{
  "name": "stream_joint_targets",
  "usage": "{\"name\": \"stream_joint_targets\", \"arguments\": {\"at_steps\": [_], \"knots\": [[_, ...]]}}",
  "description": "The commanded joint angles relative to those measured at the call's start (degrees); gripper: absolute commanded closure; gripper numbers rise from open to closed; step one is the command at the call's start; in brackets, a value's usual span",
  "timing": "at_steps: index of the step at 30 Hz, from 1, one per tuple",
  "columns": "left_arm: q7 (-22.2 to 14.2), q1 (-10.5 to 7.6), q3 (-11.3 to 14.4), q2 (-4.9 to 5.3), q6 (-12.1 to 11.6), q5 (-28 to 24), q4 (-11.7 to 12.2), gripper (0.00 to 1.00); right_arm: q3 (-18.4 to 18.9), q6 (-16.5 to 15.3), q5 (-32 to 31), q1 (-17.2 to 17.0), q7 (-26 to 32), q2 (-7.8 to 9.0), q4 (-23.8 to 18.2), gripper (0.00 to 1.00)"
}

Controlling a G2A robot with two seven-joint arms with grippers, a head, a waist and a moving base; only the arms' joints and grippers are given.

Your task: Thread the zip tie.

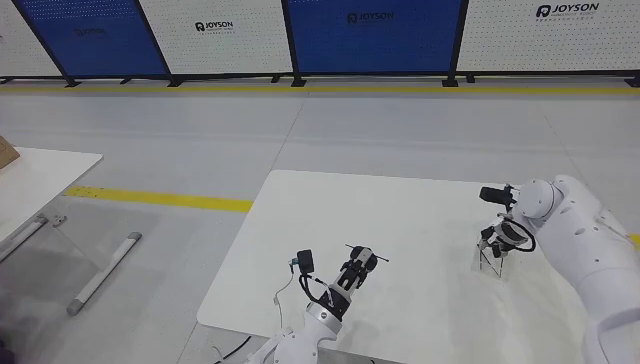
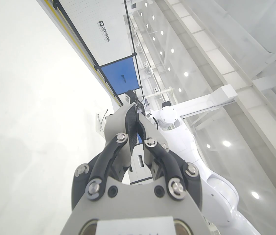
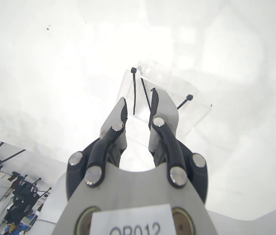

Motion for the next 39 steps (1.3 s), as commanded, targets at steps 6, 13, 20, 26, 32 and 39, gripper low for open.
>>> {"name": "stream_joint_targets", "arguments": {"at_steps": [6,13,20,26,32,39], "knots": [[0.0,0.0,0.0,0.0,0.0,0.0,0.0,1.0,1.36,-1.22,-0.25,0.25,-1.02,1.52,-1.46,0.73],[0.0,0.0,0.0,0.0,0.0,0.0,0.0,1.0,5.43,-8.42,1.44,0.75,-3.89,5.48,-4.34,0.65],[0.0,0.0,0.0,0.0,0.0,0.0,0.0,1.0,10.94,-13.85,-0.68,-5.63,-5.06,12.03,-20.8,0.0],[0.0,0.0,0.0,0.0,0.0,0.0,0.0,1.0,14.33,-13.42,0.0,-10.6,-0.1,14.75,-30.57,0.0],[0.0,0.0,0.0,0.0,0.0,0.0,0.0,1.0,14.33,-13.42,0.0,-10.6,-0.1,14.75,-30.57,0.0],[0.0,0.0,0.0,0.0,0.0,0.0,0.0,1.0,15.78,-14.55,0.74,-19.77,-14.09,17.31,-44.67,0.0]]}}
